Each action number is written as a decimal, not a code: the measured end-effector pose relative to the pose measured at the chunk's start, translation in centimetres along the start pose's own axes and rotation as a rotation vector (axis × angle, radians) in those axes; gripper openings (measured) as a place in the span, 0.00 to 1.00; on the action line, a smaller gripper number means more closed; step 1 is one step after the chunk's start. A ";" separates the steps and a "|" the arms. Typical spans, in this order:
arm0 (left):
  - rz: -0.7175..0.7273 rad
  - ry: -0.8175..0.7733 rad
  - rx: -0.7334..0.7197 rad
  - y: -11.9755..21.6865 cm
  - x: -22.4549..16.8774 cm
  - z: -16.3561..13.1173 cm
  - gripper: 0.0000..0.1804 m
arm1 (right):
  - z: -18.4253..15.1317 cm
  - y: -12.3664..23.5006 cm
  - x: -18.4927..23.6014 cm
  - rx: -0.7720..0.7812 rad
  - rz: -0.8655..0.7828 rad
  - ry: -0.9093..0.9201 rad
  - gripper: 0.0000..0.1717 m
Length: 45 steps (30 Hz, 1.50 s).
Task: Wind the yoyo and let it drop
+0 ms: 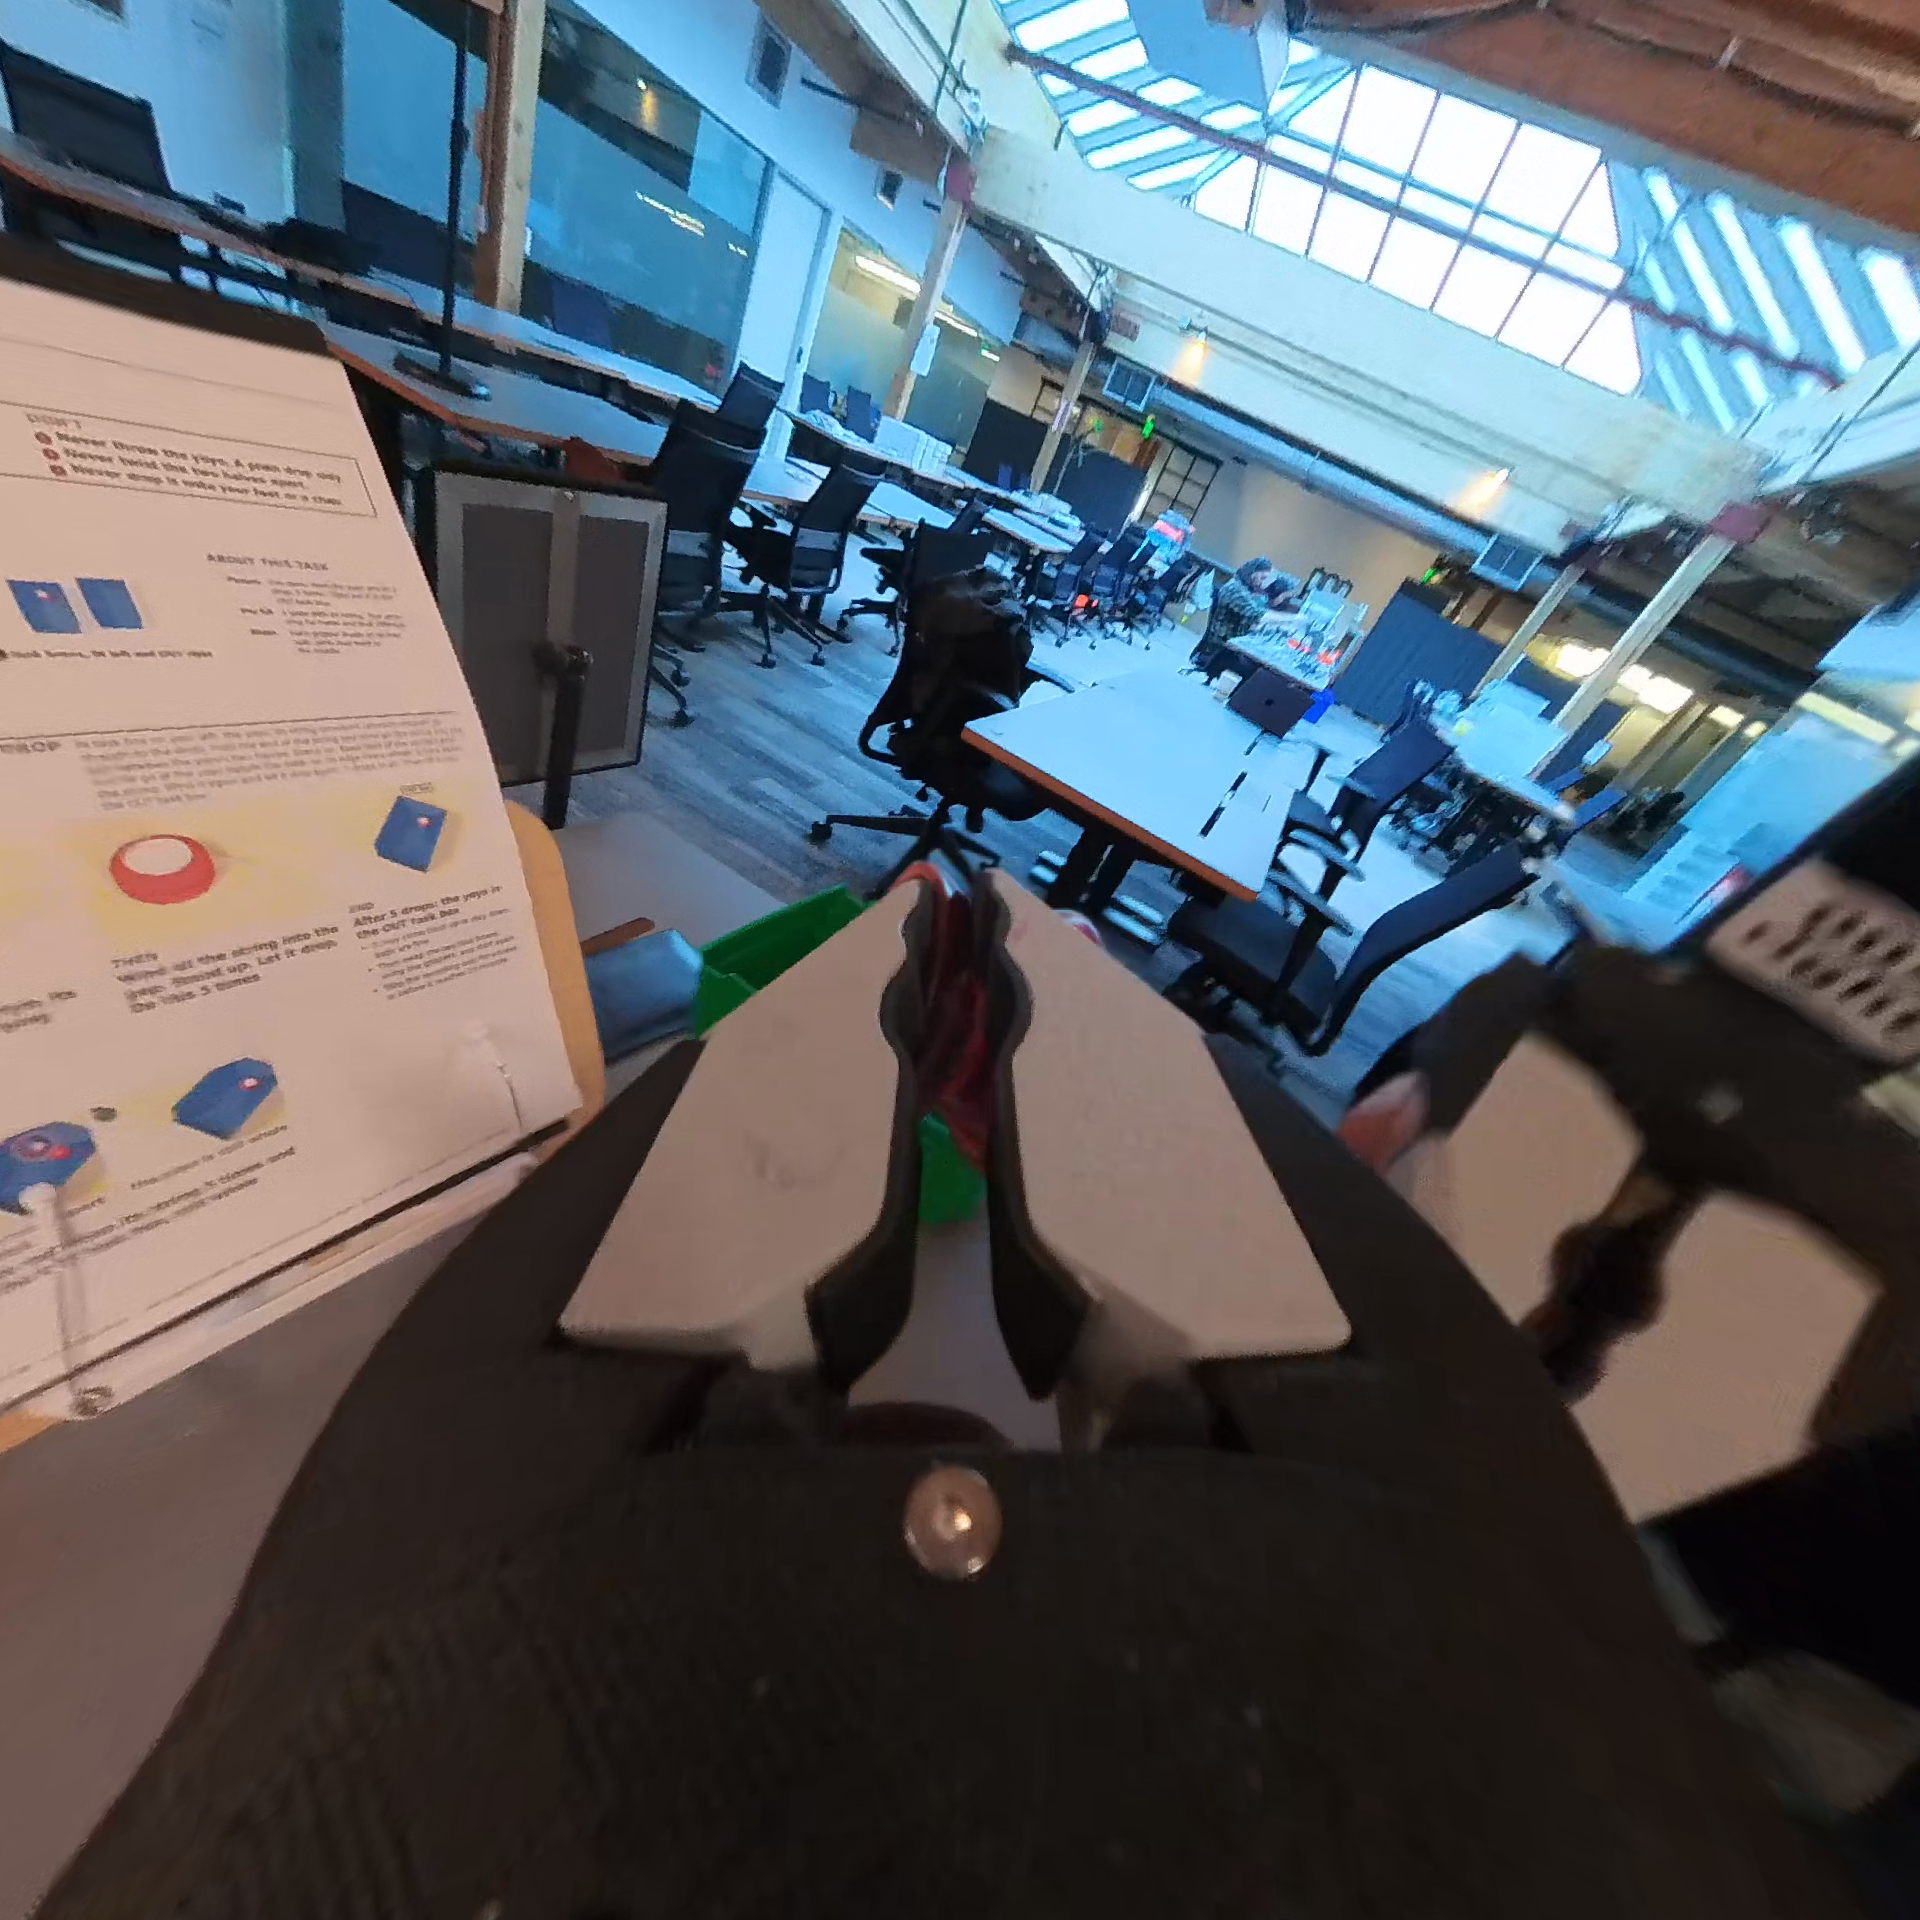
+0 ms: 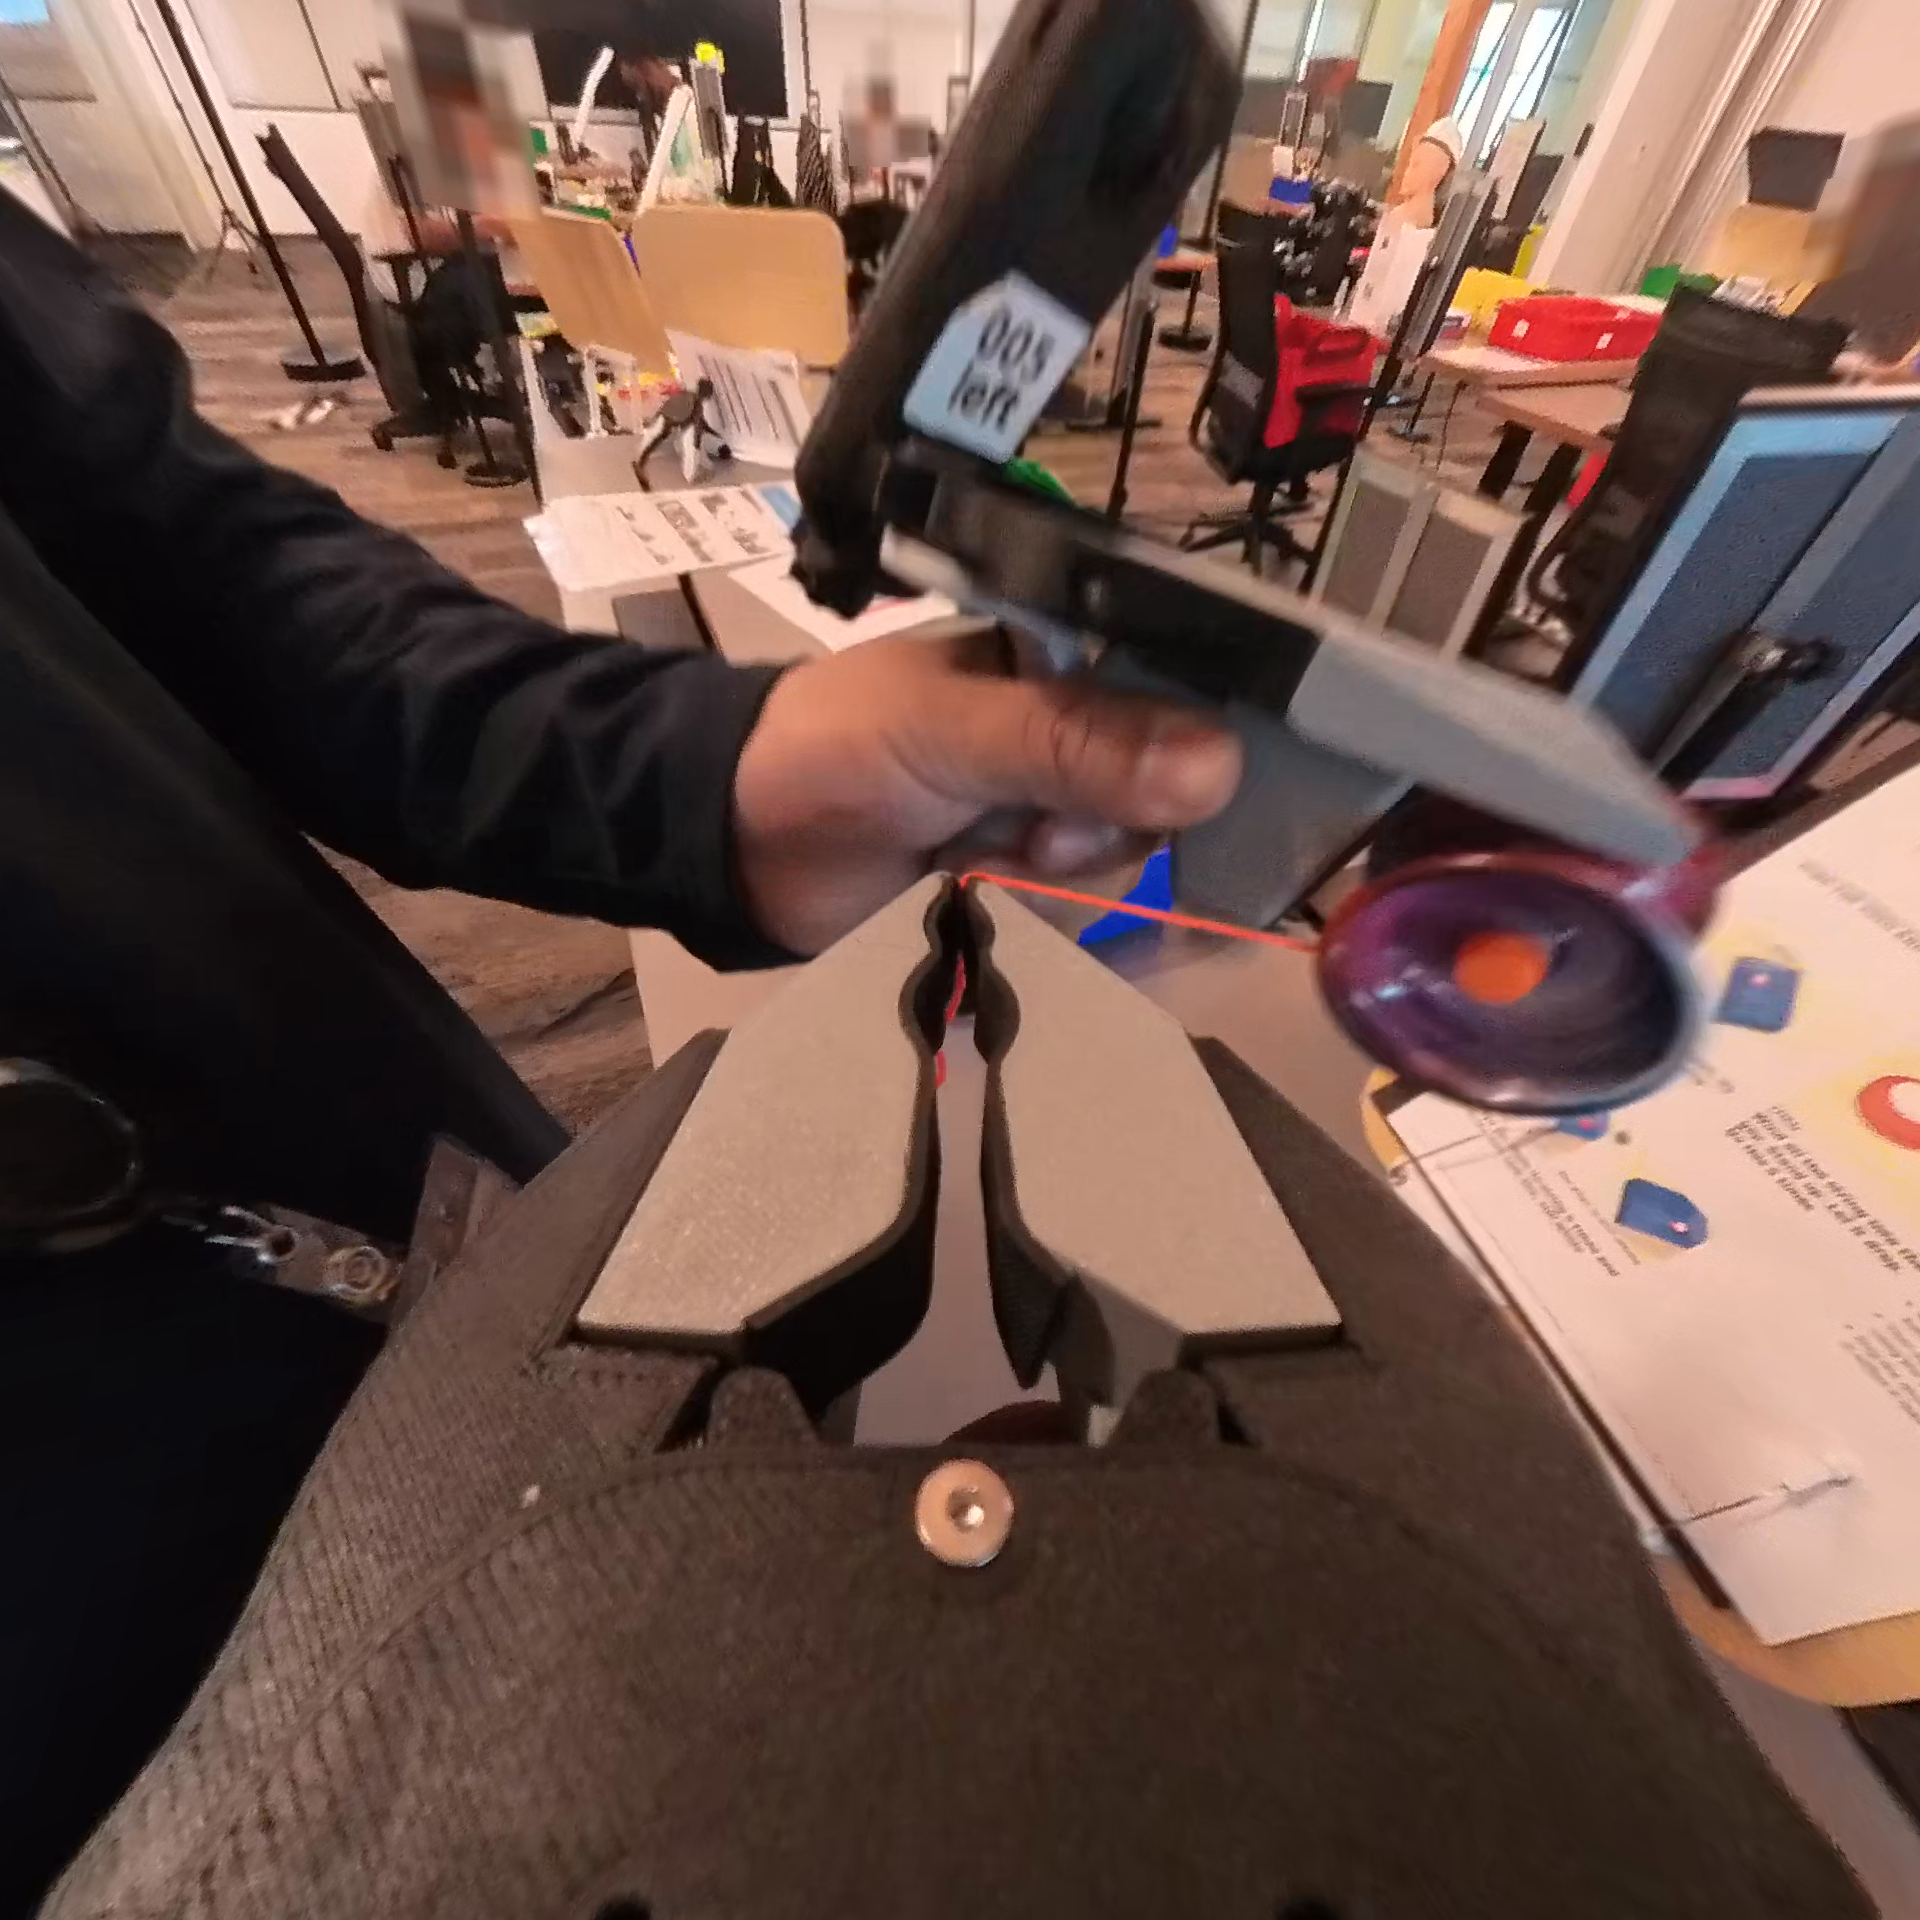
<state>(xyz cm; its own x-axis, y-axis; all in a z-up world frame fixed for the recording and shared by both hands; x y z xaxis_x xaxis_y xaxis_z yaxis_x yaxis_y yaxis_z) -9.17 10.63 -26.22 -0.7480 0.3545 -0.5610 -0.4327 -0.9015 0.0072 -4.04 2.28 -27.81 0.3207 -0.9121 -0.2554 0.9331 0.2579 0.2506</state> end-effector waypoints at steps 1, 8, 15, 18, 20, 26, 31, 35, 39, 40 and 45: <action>0.011 -0.050 0.008 0.1 0.1 -0.3 0.02 | 0.5 0.6 -0.5 0.005 -0.015 0.011 0.00; -0.009 -0.397 0.197 1.1 -2.1 -3.8 0.01 | 1.0 5.0 -5.6 0.170 -0.140 0.208 0.00; -0.226 -0.057 0.205 2.9 -3.5 -2.6 0.00 | -4.3 5.4 -7.6 0.183 -0.121 0.177 0.00; -0.296 0.059 0.176 3.0 -4.6 -1.6 0.01 | -5.2 4.0 -6.1 0.067 -0.061 0.112 0.00; -0.320 0.139 0.144 2.6 -5.2 -1.0 0.01 | -5.0 2.6 -4.6 -0.053 -0.004 0.038 0.00; -0.124 0.282 -0.038 1.2 -2.5 0.0 0.01 | -4.8 -0.2 -0.7 -0.241 0.156 -0.123 0.00; 0.204 0.165 -0.073 1.5 1.6 -1.4 0.02 | -5.3 1.6 -0.2 -0.276 0.249 -0.154 0.00; 0.498 -0.078 -0.020 2.2 4.4 -2.4 0.01 | -4.0 4.4 1.1 -0.384 0.393 -0.143 0.00; 0.465 -0.012 -0.038 2.1 3.5 -2.8 0.01 | -4.9 4.9 -0.5 -0.281 0.322 -0.048 0.00; 0.438 -0.002 -0.048 2.1 3.0 -2.7 0.01 | -5.0 5.1 -1.0 -0.273 0.316 -0.056 0.00; 0.228 0.083 -0.076 2.2 0.2 -1.6 0.01 | -6.6 6.1 -5.0 -0.146 0.161 -0.065 0.06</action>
<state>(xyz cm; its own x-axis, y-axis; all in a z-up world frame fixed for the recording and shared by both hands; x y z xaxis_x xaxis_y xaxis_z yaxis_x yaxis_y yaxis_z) -9.45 8.31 -27.65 -0.7767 0.1208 -0.6182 -0.2161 -0.9730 0.0814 1.15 10.51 -31.18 0.4603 -0.8730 -0.1614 0.8861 0.4404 0.1446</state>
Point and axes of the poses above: each gripper's, where its closed fingertips meet, y back along the fingers, z out of its top, x = y × z across the jaws, the point moved 3 cm from there along y, back along the fingers, and after that the axes turned 12 degrees about y, right-handed, at the moved point
